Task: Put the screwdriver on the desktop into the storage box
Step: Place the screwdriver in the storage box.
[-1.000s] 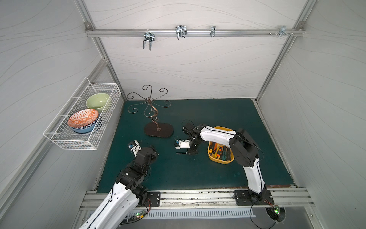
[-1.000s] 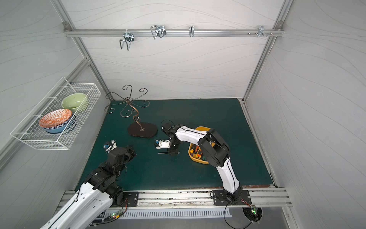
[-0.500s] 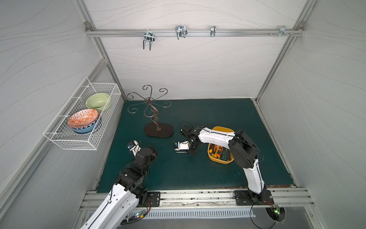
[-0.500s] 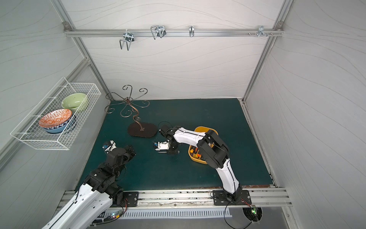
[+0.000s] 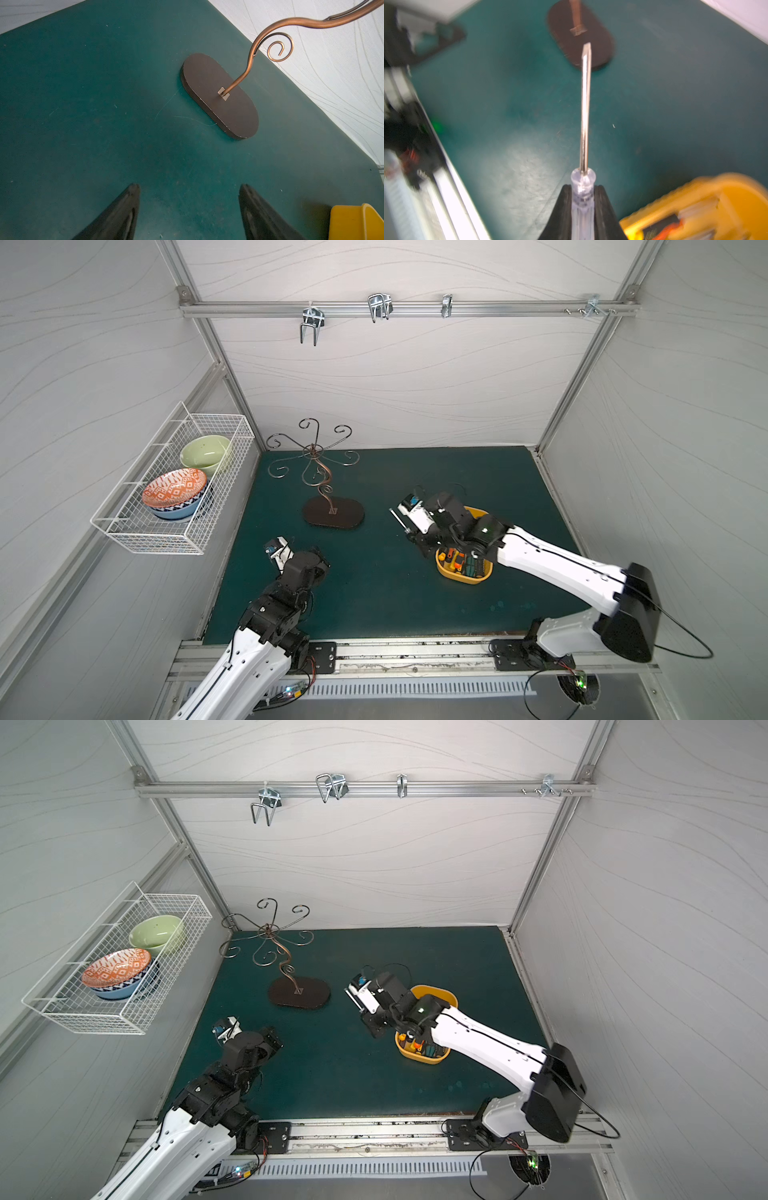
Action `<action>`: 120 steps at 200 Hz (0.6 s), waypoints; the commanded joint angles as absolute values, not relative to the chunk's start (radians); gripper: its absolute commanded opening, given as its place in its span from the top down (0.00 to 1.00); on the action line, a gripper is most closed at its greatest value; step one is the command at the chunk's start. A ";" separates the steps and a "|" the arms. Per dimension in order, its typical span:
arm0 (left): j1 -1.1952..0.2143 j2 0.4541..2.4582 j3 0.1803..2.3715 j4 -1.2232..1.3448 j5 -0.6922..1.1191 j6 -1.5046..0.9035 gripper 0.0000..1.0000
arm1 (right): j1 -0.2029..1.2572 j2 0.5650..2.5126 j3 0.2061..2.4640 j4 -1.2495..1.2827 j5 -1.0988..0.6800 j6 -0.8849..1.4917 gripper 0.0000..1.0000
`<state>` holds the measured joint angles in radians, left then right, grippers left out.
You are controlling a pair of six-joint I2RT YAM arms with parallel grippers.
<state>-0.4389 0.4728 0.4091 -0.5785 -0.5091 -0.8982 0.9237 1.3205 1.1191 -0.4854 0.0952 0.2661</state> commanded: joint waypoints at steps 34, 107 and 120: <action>-0.434 0.513 0.443 -0.516 -0.491 -0.918 0.22 | 0.723 1.178 0.865 -0.499 0.123 1.041 1.00; -0.434 0.517 0.416 -0.503 -0.470 -0.946 0.22 | 0.641 1.360 0.853 -0.481 0.082 1.017 1.00; -0.433 0.514 0.416 -0.507 -0.478 -0.946 0.22 | 0.643 1.384 0.846 -0.470 0.077 1.020 1.00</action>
